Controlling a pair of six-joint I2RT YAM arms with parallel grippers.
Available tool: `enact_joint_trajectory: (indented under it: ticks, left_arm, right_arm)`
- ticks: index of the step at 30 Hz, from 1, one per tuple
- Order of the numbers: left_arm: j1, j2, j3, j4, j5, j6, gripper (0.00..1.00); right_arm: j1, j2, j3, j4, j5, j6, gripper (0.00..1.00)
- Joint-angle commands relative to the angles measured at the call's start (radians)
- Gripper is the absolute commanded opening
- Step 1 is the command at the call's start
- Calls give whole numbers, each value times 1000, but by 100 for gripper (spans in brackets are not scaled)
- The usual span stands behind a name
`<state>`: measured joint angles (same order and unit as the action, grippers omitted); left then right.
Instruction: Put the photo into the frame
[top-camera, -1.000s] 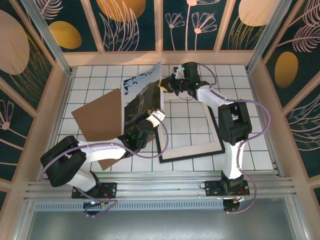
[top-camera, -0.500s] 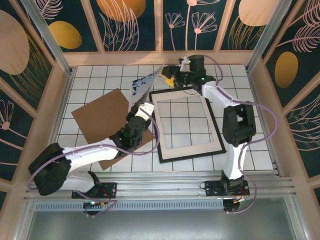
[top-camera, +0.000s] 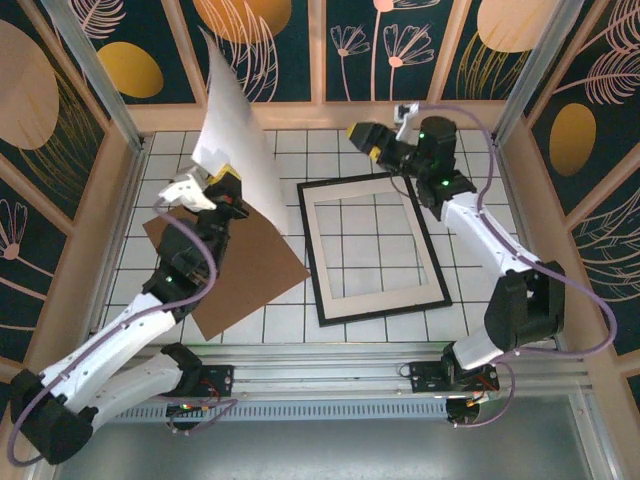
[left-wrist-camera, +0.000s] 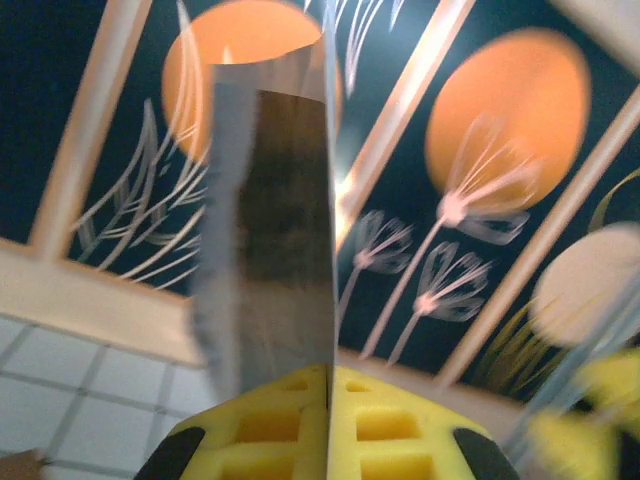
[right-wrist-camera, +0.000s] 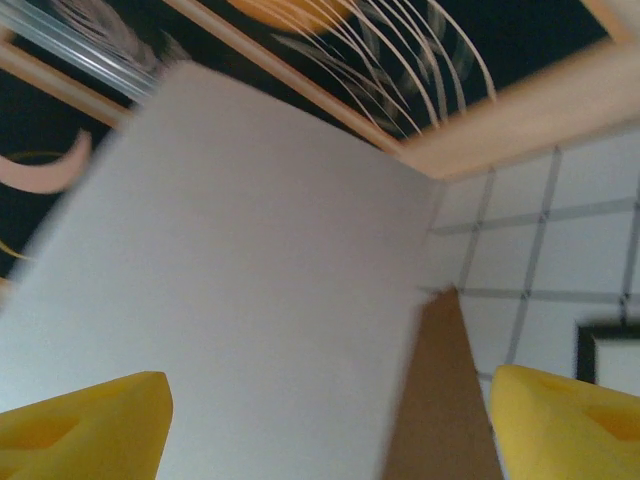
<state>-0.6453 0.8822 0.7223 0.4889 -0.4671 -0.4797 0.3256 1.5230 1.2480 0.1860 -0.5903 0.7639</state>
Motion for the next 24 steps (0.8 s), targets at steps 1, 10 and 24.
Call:
enact_joint_trajectory:
  ticks: [1,10,24]
  left_arm:
    - [39,-57,-82,122,60,-284,0]
    - [167,-61,-387,250,142,-827,0]
    - [168,-122,-457,147,133,-897,0]
  right_arm:
    - [33,23,-82,41,4,20,84]
    - [108,135,-254,316,-158,300,87]
    - [191,293,-317,448,-114,505,82]
